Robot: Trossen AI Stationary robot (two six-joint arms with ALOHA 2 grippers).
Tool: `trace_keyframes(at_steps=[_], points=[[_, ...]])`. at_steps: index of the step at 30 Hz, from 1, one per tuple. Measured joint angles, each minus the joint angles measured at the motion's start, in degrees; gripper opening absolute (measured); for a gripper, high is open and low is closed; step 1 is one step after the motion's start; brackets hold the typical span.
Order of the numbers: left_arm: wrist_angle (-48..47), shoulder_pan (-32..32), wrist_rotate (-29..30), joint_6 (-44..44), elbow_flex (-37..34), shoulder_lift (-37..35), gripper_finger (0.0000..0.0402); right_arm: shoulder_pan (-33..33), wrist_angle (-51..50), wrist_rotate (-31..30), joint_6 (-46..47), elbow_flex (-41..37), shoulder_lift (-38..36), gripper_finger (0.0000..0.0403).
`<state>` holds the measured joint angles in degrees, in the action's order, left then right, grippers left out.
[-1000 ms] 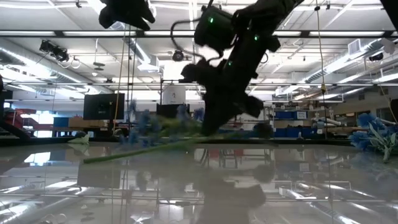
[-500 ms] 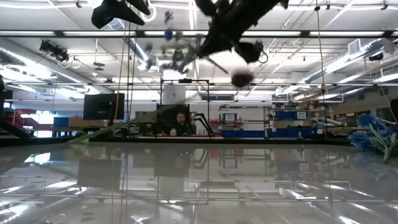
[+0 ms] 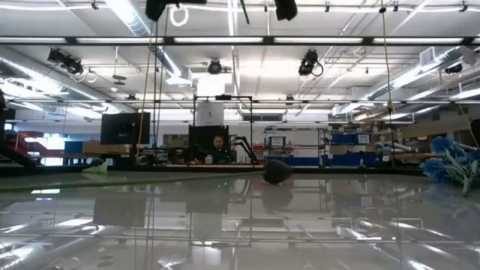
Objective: Sort flowers into vase by color
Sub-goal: Put the left blue flowers into the yellow vase
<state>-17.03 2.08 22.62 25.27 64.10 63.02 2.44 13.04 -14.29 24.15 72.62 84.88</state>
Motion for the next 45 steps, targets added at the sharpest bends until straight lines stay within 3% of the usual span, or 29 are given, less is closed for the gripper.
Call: trace_keyframes(at_steps=[8,20,26,33,40,45], points=[[9.2,-1.4,-8.5,-3.6,0.0,2.8,0.0149,-1.7,4.5,3.7,-5.4,0.0,0.3,0.0013],[19.8,-2.1,-13.1,-6.7,0.1,6.3,0.0148,-2.1,3.5,3.9,-6.3,0.0,0.3,0.0013],[19.0,-2.3,-13.1,-7.0,0.0,6.4,0.0125,-2.1,3.4,5.1,-6.8,0.0,0.3,0.0013],[18.9,-2.2,-13.3,-12.2,0.0,6.4,0.0018,-2.1,3.7,8.6,-10.2,0.0,0.3,0.0022],[13.3,-0.3,-13.5,-15.8,0.0,4.1,0.0006,-2.1,3.9,6.2,-8.7,0.0,-0.1,0.0080],[0.4,5.6,-14.0,-15.1,0.0,-1.9,0.0003,-1.5,4.3,1.6,-7.3,0.0,-1.8,0.0100]])
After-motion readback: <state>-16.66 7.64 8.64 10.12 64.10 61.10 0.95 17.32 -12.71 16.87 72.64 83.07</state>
